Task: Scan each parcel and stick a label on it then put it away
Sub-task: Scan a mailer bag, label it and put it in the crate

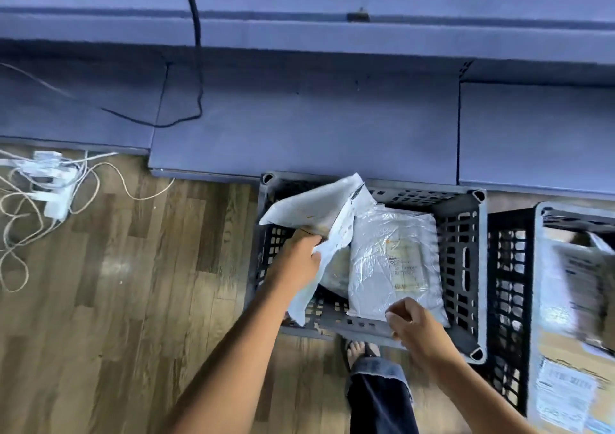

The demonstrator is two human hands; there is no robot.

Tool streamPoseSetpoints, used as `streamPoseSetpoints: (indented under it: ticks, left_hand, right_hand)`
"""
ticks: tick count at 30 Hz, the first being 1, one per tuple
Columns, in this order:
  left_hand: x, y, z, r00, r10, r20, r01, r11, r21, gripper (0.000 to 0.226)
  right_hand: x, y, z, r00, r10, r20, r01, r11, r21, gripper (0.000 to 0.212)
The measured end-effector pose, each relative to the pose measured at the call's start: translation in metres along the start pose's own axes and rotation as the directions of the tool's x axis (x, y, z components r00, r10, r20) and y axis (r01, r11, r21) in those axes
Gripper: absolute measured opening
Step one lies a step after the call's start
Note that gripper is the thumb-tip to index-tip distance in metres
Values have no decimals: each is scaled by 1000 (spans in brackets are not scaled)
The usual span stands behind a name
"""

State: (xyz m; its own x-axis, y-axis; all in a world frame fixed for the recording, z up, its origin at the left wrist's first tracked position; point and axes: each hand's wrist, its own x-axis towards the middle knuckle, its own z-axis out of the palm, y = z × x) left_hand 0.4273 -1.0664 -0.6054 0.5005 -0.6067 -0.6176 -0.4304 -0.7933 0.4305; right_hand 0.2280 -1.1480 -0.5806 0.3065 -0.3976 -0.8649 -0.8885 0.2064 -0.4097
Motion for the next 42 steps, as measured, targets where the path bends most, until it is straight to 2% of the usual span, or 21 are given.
streamPoseSetpoints:
  ticks: [2, 3, 5, 7, 10, 13, 15, 17, 18, 22, 24, 27, 29, 33, 36, 39, 42]
  left_hand:
    - [-25, 11, -32, 999, 39, 35, -35, 993, -113, 22]
    - [-38, 17, -51, 997, 54, 47, -46, 985, -164, 23]
    - [-68, 35, -92, 994, 77, 77, -60, 977, -205, 8]
    - [-96, 55, -136, 992, 87, 89, -63, 969, -239, 22]
    - [-144, 91, -201, 986, 156, 58, -129, 936, -327, 12]
    - [-192, 127, -261, 984, 174, 19, -153, 908, -390, 9]
    - [-224, 149, -301, 984, 176, -8, -165, 906, -391, 6]
    - [-255, 172, -338, 977, 210, -43, -210, 901, -380, 22]
    - [-270, 183, -354, 972, 227, -55, -231, 896, -379, 32]
    - [-328, 223, -409, 953, 284, -106, -303, 878, -371, 54]
    - [-351, 240, -427, 936, 319, -146, -351, 861, -368, 49]
    - [-380, 263, -444, 916, 350, -194, -399, 839, -370, 40]
    - [-396, 275, -452, 900, 373, -225, -433, 823, -368, 37]
    - [-417, 287, -474, 871, 380, -312, -482, 785, -389, 39]
    - [-425, 288, -493, 874, 359, -327, -468, 802, -372, 28]
    - [-424, 282, -513, 867, 355, -349, -463, 834, -301, 32]
    - [-415, 264, -535, 853, 371, -367, -478, 838, -264, 37]
  right_hand:
    - [-28, -19, -9, 1000, -30, 0, 30, 999, 30, 2]
    - [-43, -30, -15, 999, -53, 1, 53, 997, 50, 7]
    - [-76, -52, -30, 996, -91, 1, 90, 990, 106, 23]
    - [-102, -74, -49, 994, -106, 7, 102, 977, 189, 41]
    - [-139, -103, -79, 994, -107, 20, 94, 933, 346, 61]
    - [-173, -120, -106, 984, -123, 128, 30, 825, 564, 81]
    - [-199, -135, -120, 960, -178, 218, 0, 774, 633, 104]
    - [-224, -154, -128, 910, -265, 318, -28, 727, 686, 123]
    - [-236, -165, -130, 876, -326, 356, -43, 682, 730, 126]
    - [-288, -215, -138, 737, -538, 409, -68, 543, 837, 121]
    - [-310, -236, -142, 674, -607, 422, -64, 521, 851, 117]
    - [-343, -258, -145, 549, -716, 432, -23, 504, 863, 98]
    - [-360, -268, -148, 485, -778, 400, -1, 456, 890, 90]
    - [-377, -281, -164, 461, -814, 353, 5, 400, 916, 85]
    - [-389, -290, -177, 447, -831, 332, 41, 390, 920, 85]
    - [-405, -307, -180, 434, -844, 314, 228, 440, 869, 73]
    - [-407, -328, -171, 457, -871, 178, 457, 402, 793, 47]
